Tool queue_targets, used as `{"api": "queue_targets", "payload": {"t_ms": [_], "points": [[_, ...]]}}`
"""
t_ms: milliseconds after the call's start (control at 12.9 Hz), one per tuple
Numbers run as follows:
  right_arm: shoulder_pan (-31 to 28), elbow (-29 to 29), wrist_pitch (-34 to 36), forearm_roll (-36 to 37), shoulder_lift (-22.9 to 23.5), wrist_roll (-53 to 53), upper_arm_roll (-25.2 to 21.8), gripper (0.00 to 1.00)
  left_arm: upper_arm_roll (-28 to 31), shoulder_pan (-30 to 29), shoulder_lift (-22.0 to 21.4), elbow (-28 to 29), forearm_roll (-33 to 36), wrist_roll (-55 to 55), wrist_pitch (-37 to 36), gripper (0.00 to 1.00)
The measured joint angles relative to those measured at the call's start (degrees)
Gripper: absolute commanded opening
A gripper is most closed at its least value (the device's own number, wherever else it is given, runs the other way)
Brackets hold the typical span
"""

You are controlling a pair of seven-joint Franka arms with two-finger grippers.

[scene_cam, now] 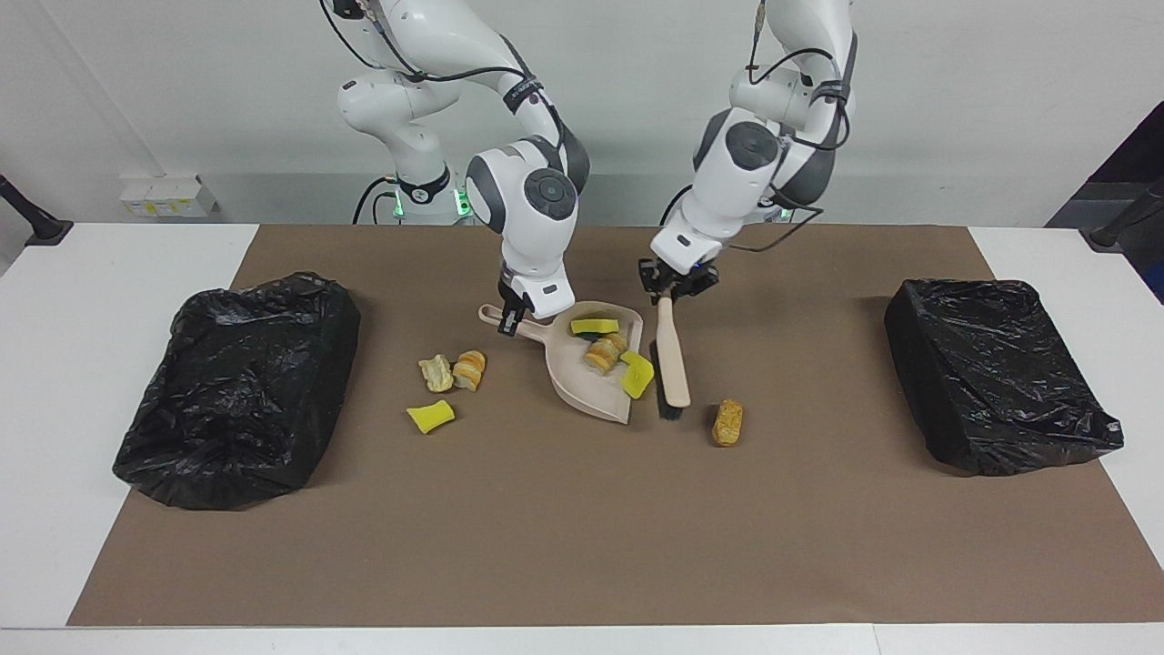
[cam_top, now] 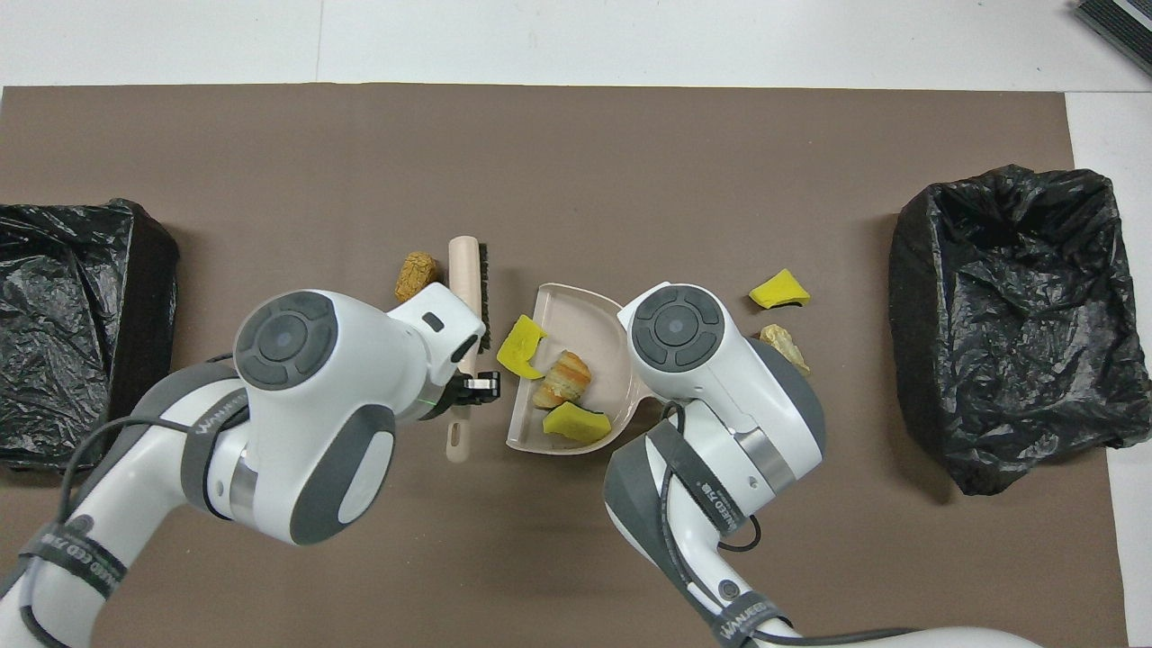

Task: Sweep and dump trash in bin
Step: 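Brush the sponge pieces and chunks into the dustpan with the left gripper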

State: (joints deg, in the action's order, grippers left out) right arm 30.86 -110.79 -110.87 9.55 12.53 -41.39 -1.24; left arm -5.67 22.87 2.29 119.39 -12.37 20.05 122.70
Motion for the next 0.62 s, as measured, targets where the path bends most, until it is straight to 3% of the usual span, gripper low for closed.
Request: {"api": "queue_targets", "payload": {"t_ms": [388,620], "points": [[0.3,0.0,-0.4,-1.7,0.0,2.9,0.0,0.0,0.2,-12.1,4.9,-6.4,5.5,-12.2,-4.1,0.0],[0.4,-0.1,-1.6,-1.8,0.1,3.5,0.0,0.0,0.1,-13.2,7.6,-6.2,7.7,-19.6,-4.6,0.0]]}}
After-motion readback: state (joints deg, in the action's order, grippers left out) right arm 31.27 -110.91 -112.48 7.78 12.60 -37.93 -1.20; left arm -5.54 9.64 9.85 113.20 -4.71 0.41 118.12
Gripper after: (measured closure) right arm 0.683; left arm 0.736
